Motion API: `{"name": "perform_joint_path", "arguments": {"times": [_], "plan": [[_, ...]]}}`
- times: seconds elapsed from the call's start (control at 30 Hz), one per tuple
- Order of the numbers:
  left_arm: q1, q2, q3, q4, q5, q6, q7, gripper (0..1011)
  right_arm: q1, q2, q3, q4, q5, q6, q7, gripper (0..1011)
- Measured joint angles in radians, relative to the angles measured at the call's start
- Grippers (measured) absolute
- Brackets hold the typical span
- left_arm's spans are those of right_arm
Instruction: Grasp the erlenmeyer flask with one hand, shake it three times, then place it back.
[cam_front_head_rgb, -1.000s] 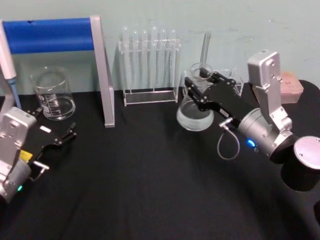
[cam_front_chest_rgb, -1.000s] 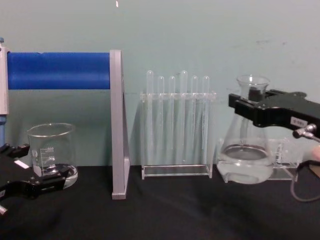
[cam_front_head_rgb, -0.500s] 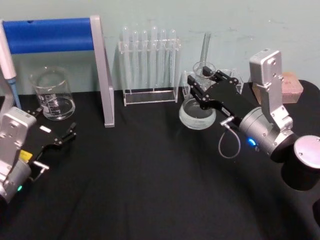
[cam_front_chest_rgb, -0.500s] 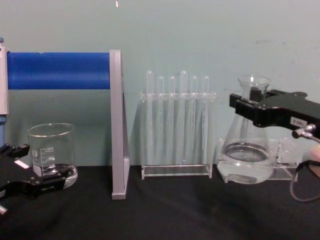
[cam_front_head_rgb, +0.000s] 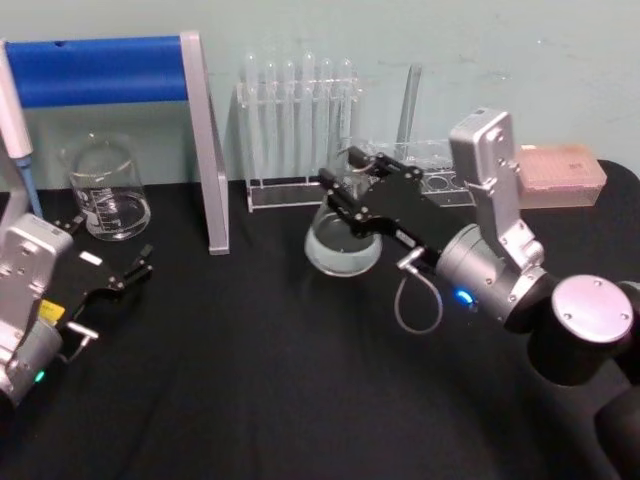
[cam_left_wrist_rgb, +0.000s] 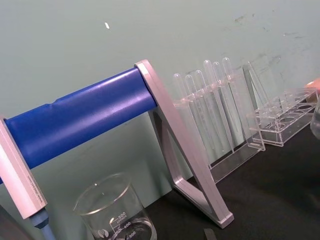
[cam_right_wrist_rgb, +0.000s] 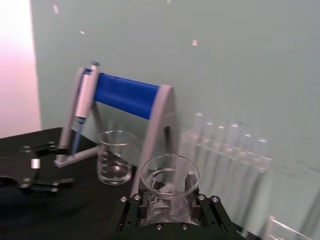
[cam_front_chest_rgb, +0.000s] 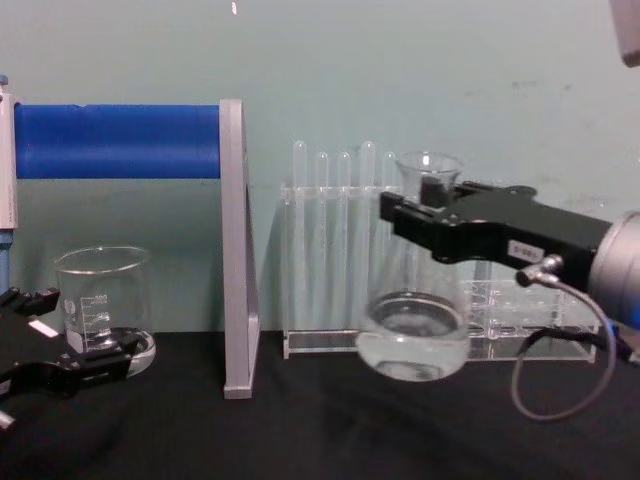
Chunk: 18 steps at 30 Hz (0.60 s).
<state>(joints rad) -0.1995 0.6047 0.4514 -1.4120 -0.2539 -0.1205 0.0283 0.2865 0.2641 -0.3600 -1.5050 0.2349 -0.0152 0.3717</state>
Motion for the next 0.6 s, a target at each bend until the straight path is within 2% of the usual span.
{"name": "perform_joint_path", "arguments": {"times": [0.6], "plan": [[0.0,0.0,0.0,0.0,0.0,0.0,0.0,1001,0.0,0.005,-0.107,-0.048,0.053,-0.001,0.092,450]]}}
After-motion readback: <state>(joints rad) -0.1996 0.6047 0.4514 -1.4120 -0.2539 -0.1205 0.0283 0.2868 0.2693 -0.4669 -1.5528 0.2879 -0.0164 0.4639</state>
